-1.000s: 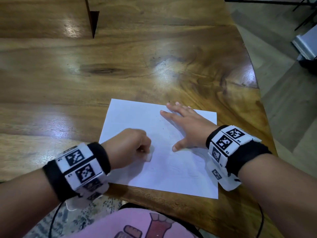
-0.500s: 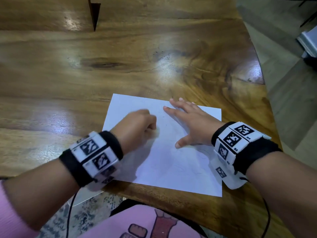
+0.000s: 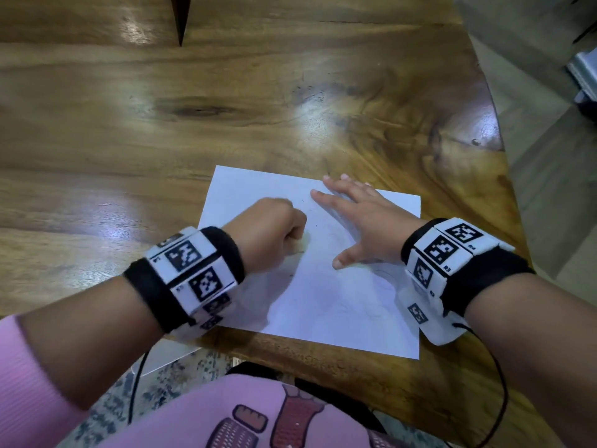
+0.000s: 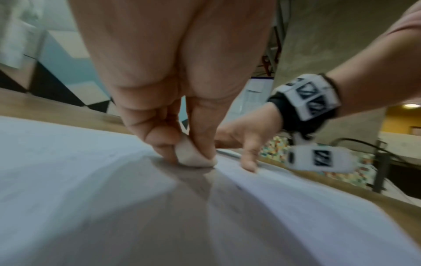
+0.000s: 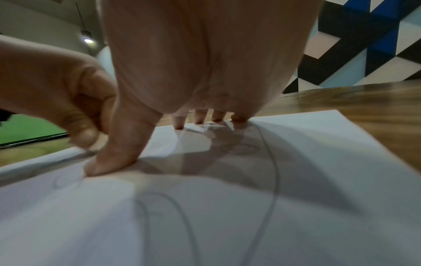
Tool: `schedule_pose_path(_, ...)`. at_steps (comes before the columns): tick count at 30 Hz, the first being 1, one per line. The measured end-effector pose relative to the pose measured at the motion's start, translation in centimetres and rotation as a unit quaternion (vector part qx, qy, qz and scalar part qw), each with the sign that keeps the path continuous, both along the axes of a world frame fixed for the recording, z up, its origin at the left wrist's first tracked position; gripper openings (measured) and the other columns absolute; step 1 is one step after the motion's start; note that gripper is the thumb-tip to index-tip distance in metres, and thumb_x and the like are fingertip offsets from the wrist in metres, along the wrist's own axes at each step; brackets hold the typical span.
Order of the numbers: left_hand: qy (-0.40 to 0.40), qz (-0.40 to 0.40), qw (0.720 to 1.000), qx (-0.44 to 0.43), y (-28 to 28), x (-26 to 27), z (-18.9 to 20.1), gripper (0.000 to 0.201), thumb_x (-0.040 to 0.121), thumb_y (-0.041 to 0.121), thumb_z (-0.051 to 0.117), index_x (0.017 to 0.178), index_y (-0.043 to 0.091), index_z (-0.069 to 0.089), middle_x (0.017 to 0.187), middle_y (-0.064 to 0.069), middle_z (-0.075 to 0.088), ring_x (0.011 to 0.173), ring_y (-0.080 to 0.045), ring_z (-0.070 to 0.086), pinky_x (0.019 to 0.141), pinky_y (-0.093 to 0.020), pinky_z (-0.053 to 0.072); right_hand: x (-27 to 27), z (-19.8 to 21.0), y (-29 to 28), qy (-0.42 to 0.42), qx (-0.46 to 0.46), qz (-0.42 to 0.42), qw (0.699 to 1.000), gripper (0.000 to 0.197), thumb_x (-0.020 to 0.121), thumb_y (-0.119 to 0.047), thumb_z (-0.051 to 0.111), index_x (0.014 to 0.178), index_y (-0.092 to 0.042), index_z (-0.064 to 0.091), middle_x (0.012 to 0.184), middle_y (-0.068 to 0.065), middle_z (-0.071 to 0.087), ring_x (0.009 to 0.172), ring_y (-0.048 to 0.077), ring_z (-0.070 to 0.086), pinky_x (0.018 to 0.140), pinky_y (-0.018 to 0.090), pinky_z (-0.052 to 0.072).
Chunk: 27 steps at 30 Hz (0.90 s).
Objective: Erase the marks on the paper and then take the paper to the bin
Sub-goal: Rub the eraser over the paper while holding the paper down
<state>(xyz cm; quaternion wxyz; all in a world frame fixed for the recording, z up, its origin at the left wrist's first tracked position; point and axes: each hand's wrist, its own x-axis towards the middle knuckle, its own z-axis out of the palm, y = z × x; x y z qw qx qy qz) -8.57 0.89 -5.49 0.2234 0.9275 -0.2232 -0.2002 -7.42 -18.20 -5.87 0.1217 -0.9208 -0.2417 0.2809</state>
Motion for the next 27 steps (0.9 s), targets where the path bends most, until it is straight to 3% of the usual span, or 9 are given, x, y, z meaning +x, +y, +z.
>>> schedule_pose_path(5, 0.091, -0.1, 0.991, 0.009, 1.9, -4.4, 0.1, 0.015, 0.07, 0.002, 0.059, 0.07, 0.014, 0.066, 0.078, -0.001, 0.06, 0.073, -0.019, 0.058, 0.07, -0.034, 0.049, 0.1, 0.1, 0.0, 0.002, -0.003, 0.004, 1.0, 0.109, 0.072, -0.045, 0.075, 0.15, -0.033, 0.001, 0.157, -0.009, -0.014, 0.144, 0.011, -0.018, 0.112, 0.025, -0.012)
schedule_pose_path(10, -0.006, 0.0, 1.0, 0.003, -0.5, 0.0, 0.5, 0.016, 0.078, 0.011, 0.059, 0.065, 0.016, 0.053, 0.071, 0.001, 0.046, 0.071, -0.02, 0.046, 0.062, -0.027, 0.03, 0.0, 0.0, 0.0, 0.0, 0.002, -0.001, 1.0, 0.108, 0.071, -0.044, 0.076, 0.15, -0.034, 0.002, 0.157, -0.01, -0.014, 0.144, 0.011, -0.018, 0.112, 0.025, -0.012)
schedule_pose_path(13, 0.014, -0.044, 0.999, -0.01, 0.5, -2.0, 0.4, 0.016, 0.076, 0.019, 0.053, 0.063, 0.011, 0.054, 0.072, -0.006, 0.055, 0.069, -0.024, 0.052, 0.064, -0.031, 0.038, 0.1, 0.0, 0.0, 0.0, 0.003, 0.001, 1.0, 0.109, 0.071, -0.044, 0.076, 0.15, -0.034, 0.002, 0.157, -0.01, -0.013, 0.144, 0.011, -0.017, 0.112, 0.025, -0.012)
schedule_pose_path(15, 0.067, -0.087, 0.994, -0.005, 1.5, -4.5, 0.4, 0.01, 0.074, 0.013, 0.056, 0.066, 0.011, 0.061, 0.075, -0.005, 0.058, 0.071, -0.023, 0.056, 0.065, -0.03, 0.043, 0.1, 0.0, -0.1, -0.001, 0.003, 0.0, 1.0, 0.108, 0.071, -0.044, 0.076, 0.15, -0.034, 0.002, 0.157, -0.01, -0.014, 0.144, 0.011, -0.017, 0.112, 0.025, -0.012)
schedule_pose_path(17, 0.093, -0.098, 0.991, 0.002, 1.8, -4.9, 0.2, 0.009, 0.074, 0.006, 0.06, 0.069, 0.012, 0.064, 0.076, 0.0, 0.055, 0.072, -0.02, 0.056, 0.062, -0.023, 0.04, 0.0, 0.0, -0.1, -0.001, 0.003, 0.0, 1.0, 0.108, 0.072, -0.044, 0.076, 0.15, -0.033, 0.002, 0.157, -0.01, -0.014, 0.144, 0.011, -0.018, 0.112, 0.025, -0.013)
schedule_pose_path(19, 0.055, -0.072, 0.996, -0.015, 1.4, -3.2, 0.2, 0.009, 0.071, 0.008, 0.058, 0.068, 0.013, 0.064, 0.073, 0.002, 0.052, 0.068, -0.019, 0.053, 0.058, -0.013, 0.032, 0.1, -0.1, 0.0, -0.003, 0.002, 0.003, 1.0, 0.108, 0.072, -0.044, 0.076, 0.15, -0.033, 0.002, 0.158, -0.009, -0.013, 0.144, 0.011, -0.017, 0.112, 0.025, -0.012)
schedule_pose_path(22, 0.003, -0.032, 0.999, -0.026, 1.0, -1.8, 0.0, 0.01, 0.073, 0.009, 0.063, 0.064, 0.013, 0.061, 0.067, 0.007, 0.045, 0.064, -0.016, 0.046, 0.056, -0.01, 0.031, 0.0, -0.1, 0.0, -0.009, 0.004, 0.0, 1.0, 0.108, 0.071, -0.044, 0.077, 0.15, -0.033, 0.003, 0.158, -0.008, -0.012, 0.144, 0.012, -0.016, 0.112, 0.026, -0.011)
schedule_pose_path(24, 0.03, -0.063, 0.997, -0.036, 1.6, -3.1, -0.1, 0.012, 0.071, 0.006, 0.065, 0.063, 0.014, 0.061, 0.068, 0.006, 0.049, 0.063, -0.014, 0.05, 0.057, -0.015, 0.036, 0.0, -0.1, -0.1, -0.006, 0.009, -0.004, 1.0, 0.108, 0.071, -0.043, 0.077, 0.15, -0.033, 0.004, 0.158, -0.009, -0.012, 0.144, 0.012, -0.016, 0.113, 0.026, -0.011)
schedule_pose_path(27, 0.11, -0.096, 0.989, -0.028, 2.3, -5.6, 0.2, 0.015, 0.072, 0.001, 0.063, 0.067, 0.015, 0.065, 0.069, 0.014, 0.045, 0.062, 0.004, 0.046, 0.06, -0.004, 0.034, 0.1, -0.2, -0.2, -0.002, 0.011, -0.004, 1.0, 0.108, 0.071, -0.043, 0.077, 0.15, -0.034, 0.003, 0.157, -0.01, -0.012, 0.144, 0.011, -0.017, 0.113, 0.027, -0.012)
